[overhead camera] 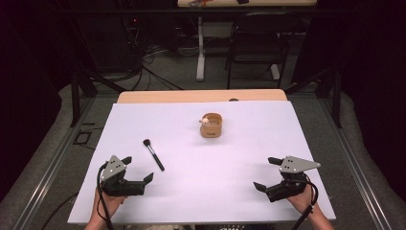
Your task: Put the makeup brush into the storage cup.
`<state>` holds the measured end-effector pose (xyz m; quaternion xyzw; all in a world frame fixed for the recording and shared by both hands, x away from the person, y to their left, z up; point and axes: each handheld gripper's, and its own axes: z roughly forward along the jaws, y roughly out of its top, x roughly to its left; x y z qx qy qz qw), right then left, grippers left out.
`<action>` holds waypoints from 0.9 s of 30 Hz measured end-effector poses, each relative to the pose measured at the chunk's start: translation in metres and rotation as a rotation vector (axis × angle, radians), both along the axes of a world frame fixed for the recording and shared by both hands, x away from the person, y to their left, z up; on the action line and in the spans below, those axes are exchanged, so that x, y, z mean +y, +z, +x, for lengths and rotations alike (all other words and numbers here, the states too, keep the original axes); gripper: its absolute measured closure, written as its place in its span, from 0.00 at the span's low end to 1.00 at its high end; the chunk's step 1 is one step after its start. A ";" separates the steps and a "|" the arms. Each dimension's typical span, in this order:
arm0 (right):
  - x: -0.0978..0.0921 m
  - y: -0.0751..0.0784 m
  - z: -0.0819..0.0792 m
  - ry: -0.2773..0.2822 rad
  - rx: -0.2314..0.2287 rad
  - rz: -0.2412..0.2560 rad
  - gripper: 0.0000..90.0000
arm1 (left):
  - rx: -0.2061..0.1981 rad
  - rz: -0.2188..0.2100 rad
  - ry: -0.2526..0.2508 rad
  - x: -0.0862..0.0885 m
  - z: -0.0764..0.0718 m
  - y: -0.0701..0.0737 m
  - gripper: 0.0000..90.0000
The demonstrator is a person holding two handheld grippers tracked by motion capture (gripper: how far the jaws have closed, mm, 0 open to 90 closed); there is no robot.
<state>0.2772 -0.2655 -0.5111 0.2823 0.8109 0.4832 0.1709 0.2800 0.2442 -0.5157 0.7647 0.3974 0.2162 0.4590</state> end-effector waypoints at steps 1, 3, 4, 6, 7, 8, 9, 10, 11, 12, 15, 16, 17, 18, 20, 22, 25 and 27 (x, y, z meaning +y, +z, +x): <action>0.000 0.000 0.000 0.001 0.002 0.001 0.00 | 0.006 -0.003 0.017 -0.002 0.002 0.001 0.00; 0.001 0.000 0.000 0.001 0.001 0.002 0.00 | 0.014 -0.011 0.039 -0.005 0.004 0.001 0.00; 0.001 0.000 0.000 0.002 0.001 0.000 0.00 | 0.016 -0.008 0.046 -0.006 0.005 0.001 0.00; 0.001 0.000 0.000 0.003 0.001 0.001 0.00 | 0.025 -0.005 0.061 -0.009 0.008 0.002 0.00; 0.001 0.000 0.000 0.000 0.004 0.001 0.00 | 0.034 0.001 0.076 -0.012 0.010 0.002 0.00; 0.001 0.000 0.000 0.000 0.004 0.001 0.00 | 0.034 0.001 0.076 -0.012 0.010 0.002 0.00; 0.001 0.000 0.000 0.002 0.006 0.000 0.00 | 0.049 0.002 0.087 -0.015 0.012 0.002 0.00; 0.001 0.000 0.000 0.002 0.006 0.000 0.00 | 0.049 0.002 0.087 -0.015 0.012 0.002 0.00; 0.000 0.000 0.000 0.000 0.006 0.001 0.00 | 0.061 0.004 0.099 -0.017 0.015 0.002 0.00; 0.000 0.000 0.000 0.000 0.006 0.001 0.00 | 0.061 0.004 0.099 -0.017 0.015 0.002 0.00; 0.000 -0.001 0.000 -0.006 0.006 -0.001 0.00 | 0.085 0.001 0.127 -0.020 0.020 0.001 0.00; 0.000 -0.001 0.000 -0.007 0.006 -0.003 0.00 | 0.093 0.012 0.135 -0.021 0.021 0.001 0.00; 0.001 -0.001 0.000 -0.007 0.004 -0.002 0.00 | 0.107 0.013 0.146 -0.022 0.023 0.001 0.00; 0.001 -0.001 0.000 -0.005 0.005 -0.003 0.00 | 0.112 0.014 0.152 -0.023 0.024 0.000 0.00; 0.001 -0.001 0.000 -0.005 0.002 -0.003 0.00 | 0.129 0.024 0.164 -0.024 0.027 0.000 0.00; 0.001 -0.001 0.000 -0.002 0.003 -0.003 0.00 | 0.138 0.033 0.189 -0.025 0.030 0.000 0.00; 0.002 -0.001 0.000 0.002 0.004 -0.001 0.00 | 0.163 0.035 0.229 -0.028 0.035 -0.001 0.00; 0.002 -0.001 0.000 0.005 0.006 -0.004 0.00 | 0.169 0.042 0.252 -0.030 0.038 0.000 0.00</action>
